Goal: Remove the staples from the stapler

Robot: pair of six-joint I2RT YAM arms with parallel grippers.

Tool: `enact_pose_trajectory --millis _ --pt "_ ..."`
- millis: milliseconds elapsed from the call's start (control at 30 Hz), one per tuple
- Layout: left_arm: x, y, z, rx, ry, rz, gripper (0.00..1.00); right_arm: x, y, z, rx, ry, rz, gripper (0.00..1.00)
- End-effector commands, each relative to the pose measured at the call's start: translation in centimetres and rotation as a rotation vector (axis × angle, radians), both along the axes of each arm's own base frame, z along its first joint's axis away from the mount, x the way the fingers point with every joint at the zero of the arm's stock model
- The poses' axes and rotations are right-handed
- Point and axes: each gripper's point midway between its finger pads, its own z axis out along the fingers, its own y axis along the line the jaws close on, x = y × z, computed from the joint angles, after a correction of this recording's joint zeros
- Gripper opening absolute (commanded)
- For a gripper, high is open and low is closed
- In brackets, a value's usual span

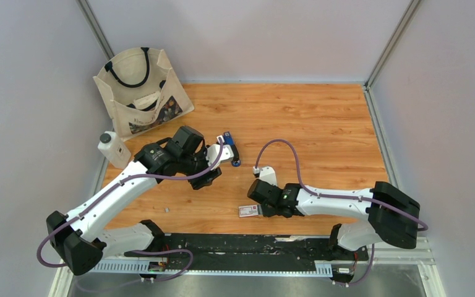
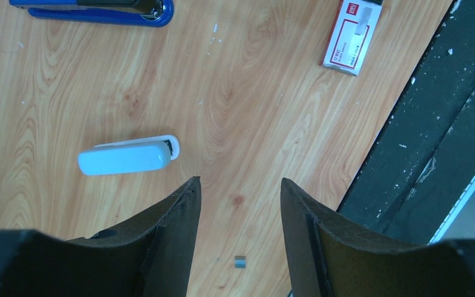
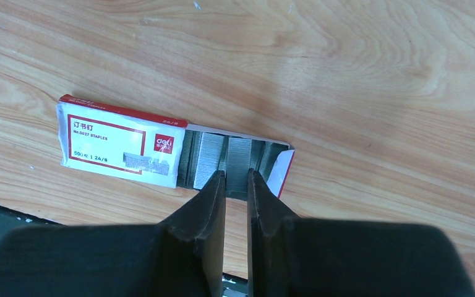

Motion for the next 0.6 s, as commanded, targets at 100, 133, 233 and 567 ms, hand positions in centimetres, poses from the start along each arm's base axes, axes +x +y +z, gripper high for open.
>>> enact_pose_trajectory --millis 100,133,233,567 --pt "0.3 0.0 1.0 -0.033 -0.034 0.013 0.59 0.7 1.8 1.4 0.053 -0.03 0.008 0.22" --pt "0.2 0.0 0.9 -0.031 -0.03 0.014 0.59 0.7 1.8 1.4 0.053 -0.032 0.009 0.25" --pt "0.2 0.0 0.9 -0.032 -0.03 0.016 0.59 0.7 1.7 1.4 0.055 -0.033 0.007 0.33" --pt "0.1 -0.1 0.8 -0.037 -0.019 0.023 0.59 0.9 1.5 2.4 0.08 -0.06 0.008 0.34"
